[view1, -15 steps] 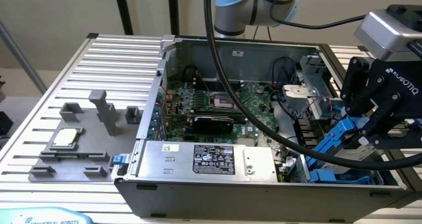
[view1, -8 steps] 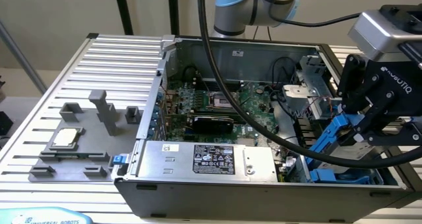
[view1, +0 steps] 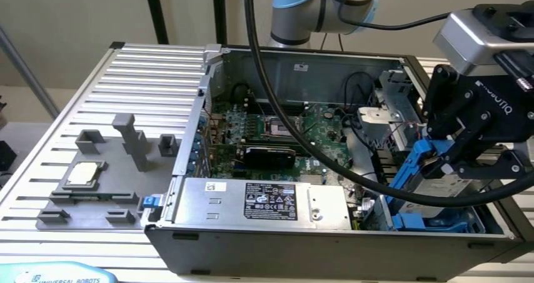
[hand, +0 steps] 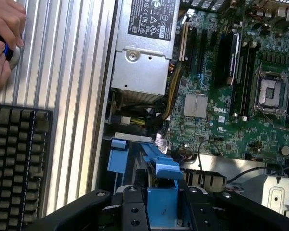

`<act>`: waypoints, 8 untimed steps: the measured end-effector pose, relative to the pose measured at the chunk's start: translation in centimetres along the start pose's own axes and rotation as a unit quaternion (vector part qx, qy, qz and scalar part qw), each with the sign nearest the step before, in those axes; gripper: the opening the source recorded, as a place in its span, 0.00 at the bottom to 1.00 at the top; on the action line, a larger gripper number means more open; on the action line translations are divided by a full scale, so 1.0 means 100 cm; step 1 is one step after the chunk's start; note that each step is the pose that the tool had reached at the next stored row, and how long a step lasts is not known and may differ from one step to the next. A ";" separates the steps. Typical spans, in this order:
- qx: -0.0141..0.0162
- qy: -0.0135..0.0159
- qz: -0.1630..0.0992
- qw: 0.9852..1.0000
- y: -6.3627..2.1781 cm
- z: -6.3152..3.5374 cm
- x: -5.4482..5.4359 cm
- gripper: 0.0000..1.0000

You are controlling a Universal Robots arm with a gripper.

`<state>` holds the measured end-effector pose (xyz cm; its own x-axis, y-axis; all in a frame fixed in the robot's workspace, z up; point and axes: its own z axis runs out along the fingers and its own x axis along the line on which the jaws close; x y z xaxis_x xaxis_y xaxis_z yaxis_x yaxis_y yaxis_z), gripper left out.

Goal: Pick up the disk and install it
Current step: 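Insert the first disk wire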

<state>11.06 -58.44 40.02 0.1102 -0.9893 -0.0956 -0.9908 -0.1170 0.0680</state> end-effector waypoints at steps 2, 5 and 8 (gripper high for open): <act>0.000 -0.001 -0.001 1.000 -0.0002 0.0015 -0.001 0.33; 0.000 -0.002 -0.003 1.000 -0.0004 0.0026 -0.002 0.33; 0.000 -0.002 -0.004 1.000 -0.0005 0.0028 -0.002 0.34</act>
<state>11.06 -58.19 39.76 0.1180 -0.9879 -0.1004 -0.9898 -0.1251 0.0674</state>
